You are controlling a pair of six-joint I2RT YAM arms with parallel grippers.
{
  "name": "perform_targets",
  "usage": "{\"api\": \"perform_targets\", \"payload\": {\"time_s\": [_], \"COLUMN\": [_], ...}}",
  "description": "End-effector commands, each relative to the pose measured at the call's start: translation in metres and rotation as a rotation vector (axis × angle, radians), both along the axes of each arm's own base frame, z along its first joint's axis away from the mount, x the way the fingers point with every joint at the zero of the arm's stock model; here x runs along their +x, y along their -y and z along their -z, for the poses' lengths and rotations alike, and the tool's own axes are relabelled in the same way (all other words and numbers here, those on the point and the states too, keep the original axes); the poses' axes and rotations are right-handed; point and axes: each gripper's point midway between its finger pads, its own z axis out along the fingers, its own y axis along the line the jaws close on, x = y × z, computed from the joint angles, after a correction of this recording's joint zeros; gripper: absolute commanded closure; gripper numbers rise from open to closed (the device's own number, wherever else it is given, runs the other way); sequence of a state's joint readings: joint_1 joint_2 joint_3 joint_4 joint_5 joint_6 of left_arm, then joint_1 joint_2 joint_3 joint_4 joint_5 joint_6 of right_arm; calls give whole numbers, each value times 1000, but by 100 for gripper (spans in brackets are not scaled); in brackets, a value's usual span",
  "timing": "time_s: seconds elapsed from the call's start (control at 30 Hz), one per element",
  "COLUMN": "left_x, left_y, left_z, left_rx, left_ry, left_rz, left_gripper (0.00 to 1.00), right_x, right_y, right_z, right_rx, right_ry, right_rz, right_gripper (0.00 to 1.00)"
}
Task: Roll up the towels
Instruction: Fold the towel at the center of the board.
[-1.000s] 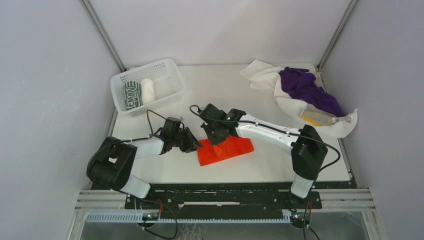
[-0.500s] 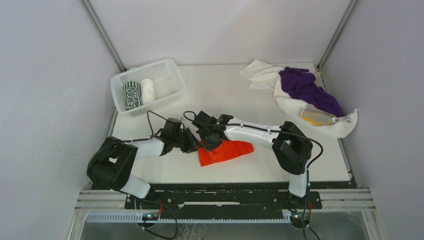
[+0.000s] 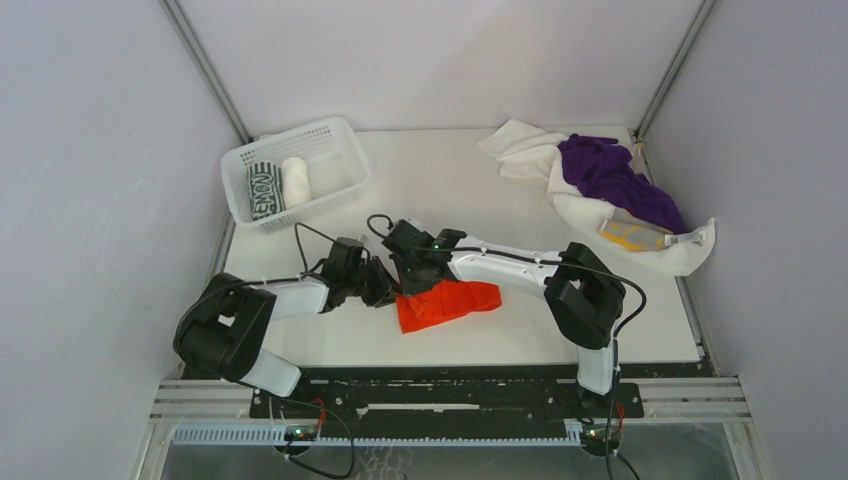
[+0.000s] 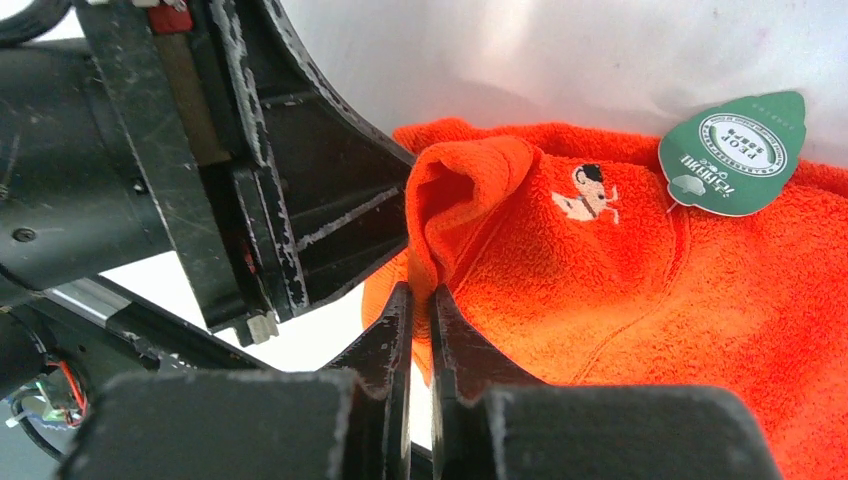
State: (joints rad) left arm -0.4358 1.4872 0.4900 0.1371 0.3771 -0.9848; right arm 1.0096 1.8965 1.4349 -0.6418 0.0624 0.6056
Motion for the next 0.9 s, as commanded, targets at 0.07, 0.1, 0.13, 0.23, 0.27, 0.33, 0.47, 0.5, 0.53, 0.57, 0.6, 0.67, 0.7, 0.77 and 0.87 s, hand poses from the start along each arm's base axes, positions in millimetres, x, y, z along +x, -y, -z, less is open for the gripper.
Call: {"api": "perform_targets", "payload": {"time_s": [0.07,0.1,0.13,0.23,0.27,0.33,0.47,0.5,0.53,0.57,0.6,0.67,0.7,0.77,0.87], "left_x": [-14,-14,-14,-14,-14,-13,-14,-14,-13,-13,-12,-12,-11,-11,-11], "left_y": [-9,-9,-9,-10,-11,-11,-15,-16,-16,-17,-18,-23,-26,-33,-47], "left_z": [18,18,19,19,18,17,15,14,12,10,6,2,0,-6,-14], "left_rx": [49,50,51,54,55,59,75,79,81,84,88,113,127,157,215], "left_ry": [-48,-48,-49,-49,-49,-47,-40,-38,-34,-31,-21,-11,-2,15,40], "left_rz": [-7,-8,-10,-18,-22,-27,-37,-39,-42,-46,-48,-60,-66,-82,-117], "left_gripper": [71,70,68,65,65,63,58,56,54,52,51,50,48,46,41], "right_x": [3,2,0,-3,-5,-8,-13,-13,-13,-14,-14,-13,-13,-12,-13], "right_y": [-17,-16,-16,-13,-13,-12,-12,-13,-12,-13,-13,-11,-10,-6,3], "right_z": [5,6,7,8,7,7,1,-2,-6,-12,-17,-29,-35,-47,-64], "right_rx": [63,60,56,47,49,47,53,58,62,73,80,93,101,113,135], "right_ry": [18,15,15,15,8,2,6,11,16,24,32,55,66,91,131], "right_rz": [21,15,9,-2,-9,-15,-25,-26,-26,-28,-28,-24,-24,-19,-10], "right_gripper": [100,100,100,100,99,97,86,82,80,75,73,69,68,66,65]}}
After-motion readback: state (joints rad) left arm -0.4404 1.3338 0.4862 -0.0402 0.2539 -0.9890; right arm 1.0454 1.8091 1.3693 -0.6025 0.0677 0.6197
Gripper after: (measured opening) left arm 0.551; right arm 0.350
